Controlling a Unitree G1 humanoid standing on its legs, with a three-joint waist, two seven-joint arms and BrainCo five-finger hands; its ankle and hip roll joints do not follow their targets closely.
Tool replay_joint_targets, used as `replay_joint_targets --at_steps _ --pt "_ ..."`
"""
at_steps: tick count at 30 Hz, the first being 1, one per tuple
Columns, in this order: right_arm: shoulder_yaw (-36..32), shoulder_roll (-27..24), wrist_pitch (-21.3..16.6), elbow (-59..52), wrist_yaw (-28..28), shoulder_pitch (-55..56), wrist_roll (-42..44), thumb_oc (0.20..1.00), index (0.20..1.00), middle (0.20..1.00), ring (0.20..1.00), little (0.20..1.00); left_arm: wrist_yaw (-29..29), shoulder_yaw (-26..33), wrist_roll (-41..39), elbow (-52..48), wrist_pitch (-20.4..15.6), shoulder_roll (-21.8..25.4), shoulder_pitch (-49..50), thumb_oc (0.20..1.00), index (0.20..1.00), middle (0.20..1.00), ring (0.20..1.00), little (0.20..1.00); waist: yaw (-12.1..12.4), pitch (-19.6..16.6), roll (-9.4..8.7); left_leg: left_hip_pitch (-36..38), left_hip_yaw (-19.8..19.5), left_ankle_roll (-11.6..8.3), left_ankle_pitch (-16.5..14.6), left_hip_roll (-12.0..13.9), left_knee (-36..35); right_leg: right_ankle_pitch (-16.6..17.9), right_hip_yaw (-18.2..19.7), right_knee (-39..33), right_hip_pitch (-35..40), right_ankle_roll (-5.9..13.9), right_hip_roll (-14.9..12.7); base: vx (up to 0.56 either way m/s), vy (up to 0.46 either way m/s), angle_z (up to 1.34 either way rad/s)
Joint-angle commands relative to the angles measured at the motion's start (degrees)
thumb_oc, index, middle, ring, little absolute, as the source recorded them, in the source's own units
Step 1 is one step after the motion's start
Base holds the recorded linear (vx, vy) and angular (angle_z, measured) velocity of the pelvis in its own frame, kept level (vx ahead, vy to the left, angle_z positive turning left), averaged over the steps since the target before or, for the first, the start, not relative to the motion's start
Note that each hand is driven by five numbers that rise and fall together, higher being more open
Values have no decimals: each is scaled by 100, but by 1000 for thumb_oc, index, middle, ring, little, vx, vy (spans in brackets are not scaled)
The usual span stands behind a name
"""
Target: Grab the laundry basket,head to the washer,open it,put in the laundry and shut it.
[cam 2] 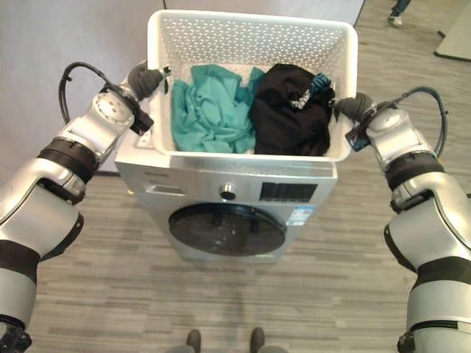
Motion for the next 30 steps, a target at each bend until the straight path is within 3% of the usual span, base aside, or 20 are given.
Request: replay_joint_targets --at_steps 1,5,7,10,15,20,24,26,28,29,30 --pt "553 -77 -7 713 38 -732 -563 1000 1000 1000 1000 1000 -13 -285 22 781 -151 -320 -953 1000 1000 1000 1000 1000 191 -139 144 387 233 -67 -287 501 199 -373 -187 303 -364 446 -242 0 0 0" --pt "619 -7 0 1149 9 -961 -705 1000 1000 1000 1000 1000 84 -309 29 942 -224 -490 -1210 1000 1000 1000 1000 1000 184 -110 127 262 172 -91 -178 484 119 -330 -238 257 -465 447 -243 10 13 3" --pt "572 -143 -50 1352 -87 -937 -796 1000 1000 1000 1000 1000 628 -88 103 686 -450 -536 -1365 1000 1000 1000 1000 1000 189 -109 111 274 137 -103 -161 481 64 -317 -280 211 -439 442 -239 32 -5 7" --pt "424 -295 -178 1229 -159 -787 -782 1000 1000 1000 1000 1000 871 184 356 554 -568 -412 -1260 1000 1000 1000 1000 1000 157 -110 88 296 130 -118 -128 489 -28 -317 -286 160 -423 444 -213 18 -14 10" --pt "-379 -914 -506 1497 -827 -580 -303 1000 1000 1000 1000 1000 1147 677 367 381 -681 -57 -812 1000 1000 1000 1000 1000 141 -131 130 350 146 -150 -76 494 -219 -291 -304 24 -406 470 -179 9 3 4" --pt "-1055 -1317 -712 1323 -1097 -253 415 1000 1000 1000 1000 1000 1375 1086 414 -130 -809 236 -349 1000 1000 1000 1000 1000 172 -150 164 379 151 -167 -67 507 -272 -318 -311 -6 -383 486 -179 0 0 0" --pt "-1648 -1697 -1001 778 -1185 343 957 1000 1000 1000 1000 1000 1620 1630 592 -829 -892 855 268 1000 1000 1000 1000 1000 185 -150 180 384 154 -179 -57 514 -309 -329 -328 -6 -362 490 -185 0 0 0" --pt "-2000 -1864 -1056 367 -1250 877 983 1000 1000 1000 1000 1000 1645 1977 660 -1229 -881 1168 795 1000 1000 1000 1000 1000 186 -178 181 391 156 -174 -71 513 -312 -336 -336 -6 -357 491 -193 0 0 0" --pt "-2574 -2015 -1041 -330 -1285 1788 817 1000 1000 1000 1000 1000 1545 2689 453 -1952 -918 1482 1701 1000 1000 1000 1000 1000 188 -198 186 391 161 -158 -92 500 -303 -333 -339 -6 -349 481 -216 0 0 0" --pt "-2587 -2017 -1039 -341 -1288 1803 815 1000 1000 1000 1000 1000 1547 2690 456 -1960 -915 1481 1705 1000 1000 1000 1000 1000 192 -191 173 370 164 -155 -56 487 -295 -298 -339 -6 -366 471 -228 -37 18 -3" --pt "-3477 -2040 -1096 -1453 -1340 3055 645 1000 1000 1000 1000 1000 1464 3555 643 -2799 -898 1761 2966 1000 1000 1000 1000 1000 181 -194 185 353 176 -128 -68 455 -285 -276 -326 -6 -376 456 -266 -40 17 -1"
